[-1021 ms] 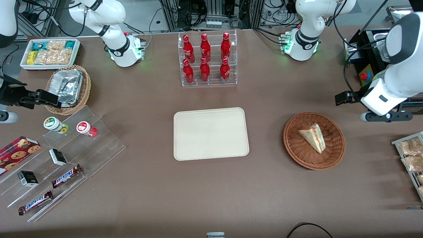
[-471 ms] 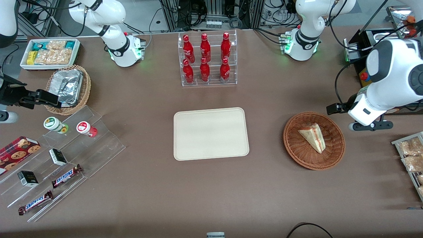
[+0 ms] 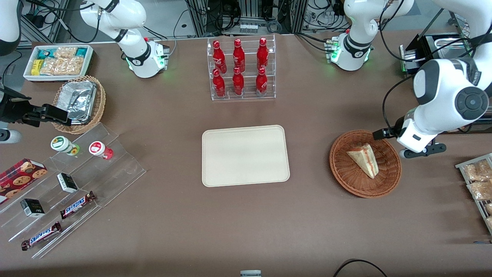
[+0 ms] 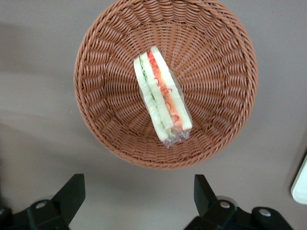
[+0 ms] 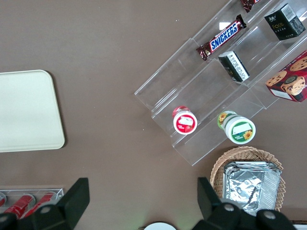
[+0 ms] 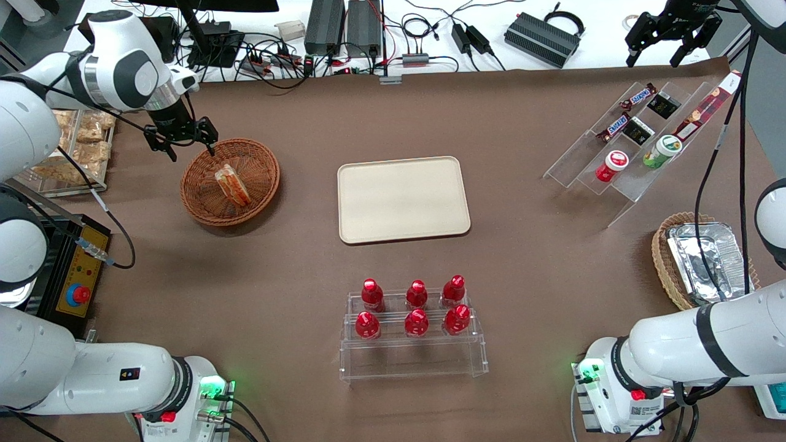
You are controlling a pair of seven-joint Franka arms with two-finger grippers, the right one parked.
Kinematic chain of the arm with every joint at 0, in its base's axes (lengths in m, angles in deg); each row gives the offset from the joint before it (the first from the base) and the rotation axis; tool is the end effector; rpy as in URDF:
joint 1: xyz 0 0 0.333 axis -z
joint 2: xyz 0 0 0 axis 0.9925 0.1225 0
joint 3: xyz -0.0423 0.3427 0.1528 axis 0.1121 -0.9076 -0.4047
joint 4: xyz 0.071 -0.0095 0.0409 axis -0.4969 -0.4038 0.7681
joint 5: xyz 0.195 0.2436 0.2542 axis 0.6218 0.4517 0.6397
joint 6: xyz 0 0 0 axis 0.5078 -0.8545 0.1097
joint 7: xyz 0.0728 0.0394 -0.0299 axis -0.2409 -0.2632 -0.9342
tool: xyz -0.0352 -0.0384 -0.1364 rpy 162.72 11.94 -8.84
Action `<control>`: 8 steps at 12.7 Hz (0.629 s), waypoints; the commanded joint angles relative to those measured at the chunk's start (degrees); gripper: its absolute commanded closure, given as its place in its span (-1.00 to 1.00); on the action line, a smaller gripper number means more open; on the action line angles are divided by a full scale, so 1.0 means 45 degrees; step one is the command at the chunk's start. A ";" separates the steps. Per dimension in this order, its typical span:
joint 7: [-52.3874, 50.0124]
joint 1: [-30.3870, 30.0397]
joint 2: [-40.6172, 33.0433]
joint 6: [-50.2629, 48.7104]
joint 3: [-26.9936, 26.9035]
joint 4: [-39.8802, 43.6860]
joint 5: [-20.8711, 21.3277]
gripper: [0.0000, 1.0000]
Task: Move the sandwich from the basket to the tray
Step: 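Lower the left gripper onto the wrapped sandwich and close on it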
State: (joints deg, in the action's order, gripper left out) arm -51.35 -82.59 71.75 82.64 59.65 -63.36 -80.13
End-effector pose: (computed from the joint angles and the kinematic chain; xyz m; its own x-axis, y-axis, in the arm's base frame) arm 0.5582 -0.0283 0.4022 0.9646 0.2073 -0.1629 0.2046 -0.9783 -0.0334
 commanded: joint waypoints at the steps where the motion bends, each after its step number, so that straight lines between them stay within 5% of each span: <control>1: -0.1334 -0.0024 -0.0253 0.1513 0.0048 -0.1146 -0.0221 -1.00; 5: -0.5139 0.0093 -0.0040 0.3450 0.0048 -0.2146 -0.0260 -1.00; 8: -0.5422 0.0094 0.0254 0.3491 0.0067 -0.2146 -0.0260 -1.00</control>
State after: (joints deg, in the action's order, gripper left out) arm -73.73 -82.35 72.64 97.19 59.83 -72.64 -81.07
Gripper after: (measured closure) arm 0.000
